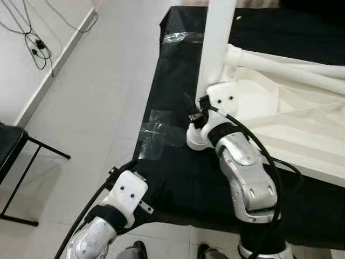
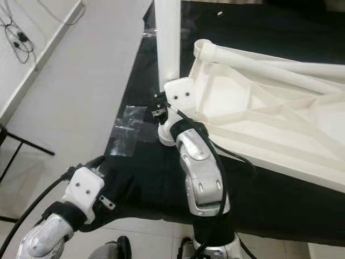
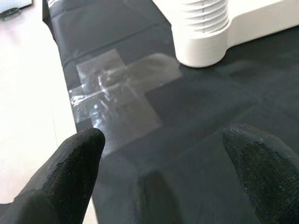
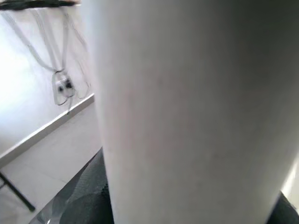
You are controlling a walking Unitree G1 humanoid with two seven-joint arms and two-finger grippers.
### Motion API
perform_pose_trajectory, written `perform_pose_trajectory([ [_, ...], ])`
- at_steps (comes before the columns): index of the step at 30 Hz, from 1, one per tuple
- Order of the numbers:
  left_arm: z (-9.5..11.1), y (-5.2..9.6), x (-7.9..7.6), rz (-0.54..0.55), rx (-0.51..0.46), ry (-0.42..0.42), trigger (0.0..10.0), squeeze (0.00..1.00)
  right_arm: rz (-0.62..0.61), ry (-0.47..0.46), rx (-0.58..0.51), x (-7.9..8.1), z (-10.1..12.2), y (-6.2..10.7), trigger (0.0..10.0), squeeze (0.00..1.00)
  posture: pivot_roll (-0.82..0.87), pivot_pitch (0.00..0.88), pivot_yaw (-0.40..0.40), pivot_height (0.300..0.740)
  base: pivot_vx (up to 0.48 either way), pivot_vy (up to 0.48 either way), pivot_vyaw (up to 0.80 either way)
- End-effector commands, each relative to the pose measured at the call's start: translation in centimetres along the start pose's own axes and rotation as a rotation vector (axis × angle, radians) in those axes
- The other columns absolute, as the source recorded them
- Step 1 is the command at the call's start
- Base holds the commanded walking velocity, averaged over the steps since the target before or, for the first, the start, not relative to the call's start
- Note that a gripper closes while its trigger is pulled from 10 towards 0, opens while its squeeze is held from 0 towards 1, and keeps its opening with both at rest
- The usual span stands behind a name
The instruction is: Building children table
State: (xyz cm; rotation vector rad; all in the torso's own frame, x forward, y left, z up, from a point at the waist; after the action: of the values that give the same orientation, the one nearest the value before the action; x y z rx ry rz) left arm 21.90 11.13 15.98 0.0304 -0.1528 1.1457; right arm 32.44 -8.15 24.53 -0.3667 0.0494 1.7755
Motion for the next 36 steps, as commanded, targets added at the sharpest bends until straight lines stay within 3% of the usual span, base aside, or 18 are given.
perform_pose_trajectory([
  [1, -0.9, 0.2, -0.1, 0.003, 0.034, 0.009, 10.0, 0.0, -0.045, -0.04, 0.293, -0.3, -5.7, 1.0, 10.0, 0.0, 0.05, 0.262, 0.016, 0.74, 0.0, 0.0, 0.0],
  [10, -0.9, 0.0, 0.2, 0.007, 0.027, 0.011, 10.0, 0.0, -0.081, -0.132, 0.243, -0.6, -5.0, 1.2, 10.0, 0.0, 0.05, 0.247, 0.019, 0.74, 0.0, 0.0, 0.0],
  [15, -0.9, -0.1, 0.3, 0.008, 0.023, 0.01, 10.0, 0.0, -0.022, -0.169, 0.124, -0.1, -3.7, 1.3, 10.0, 0.0, 0.04, 0.249, 0.023, 0.74, 0.0, 0.0, 0.0],
  [17, -1.0, -0.2, 0.3, 0.008, 0.021, 0.009, 10.0, 0.0, 0.051, -0.212, 0.019, 0.5, -2.2, 1.3, 10.0, 0.0, 0.04, 0.249, 0.024, 0.74, 0.0, 0.0, 0.0],
  [19, -1.0, -0.2, 0.3, 0.008, 0.02, 0.009, 10.0, 0.0, 0.066, -0.221, -0.001, 0.6, -1.8, 1.3, 10.0, 0.0, 0.04, 0.249, 0.024, 0.74, 0.0, 0.0, 0.0],
  [21, -1.0, -0.2, 0.3, 0.008, 0.019, 0.007, 10.0, 0.0, 0.172, -0.233, -0.15, 0.0, 0.9, 0.9, 10.0, 0.0, 0.04, 0.246, 0.026, 0.74, 0.0, 0.0, 0.0],
  [24, -1.0, -0.3, 0.4, 0.008, 0.019, 0.007, 10.0, 0.0, 0.208, -0.231, -0.2, -0.2, 1.8, 0.8, 10.0, 0.0, 0.04, 0.246, 0.026, 0.74, 0.0, 0.0, 0.0],
  [26, -1.1, -0.3, 0.4, 0.008, 0.017, 0.006, 10.0, 0.0, 0.332, -0.136, -0.305, -0.4, 3.6, 0.5, 10.0, 0.0, 0.05, 0.242, 0.024, 0.74, 0.0, 0.0, 0.0],
  [36, -1.1, -0.4, 0.3, 0.01, 0.015, 0.005, 10.0, 0.0, 0.584, 0.021, -0.43, 0.3, 5.6, -0.1, 10.0, 0.0, 0.06, 0.244, 0.02, 0.74, 0.0, 0.0, 0.0],
])
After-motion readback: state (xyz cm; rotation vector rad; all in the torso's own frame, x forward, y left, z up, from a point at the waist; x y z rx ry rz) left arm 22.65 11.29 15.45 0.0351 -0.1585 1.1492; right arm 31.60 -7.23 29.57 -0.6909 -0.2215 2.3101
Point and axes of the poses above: a point about 5 cm out from each wrist's last joint towards the gripper, its own y axis pointing back from the gripper into the wrist, its own z axis along the axis of the wrist's last joint, x = y × z, the point moved 2 cm from there along -y, pointing out of the wrist towards the gripper, and after that the axes turned 11 degrees about y, right-handed, at the moved point
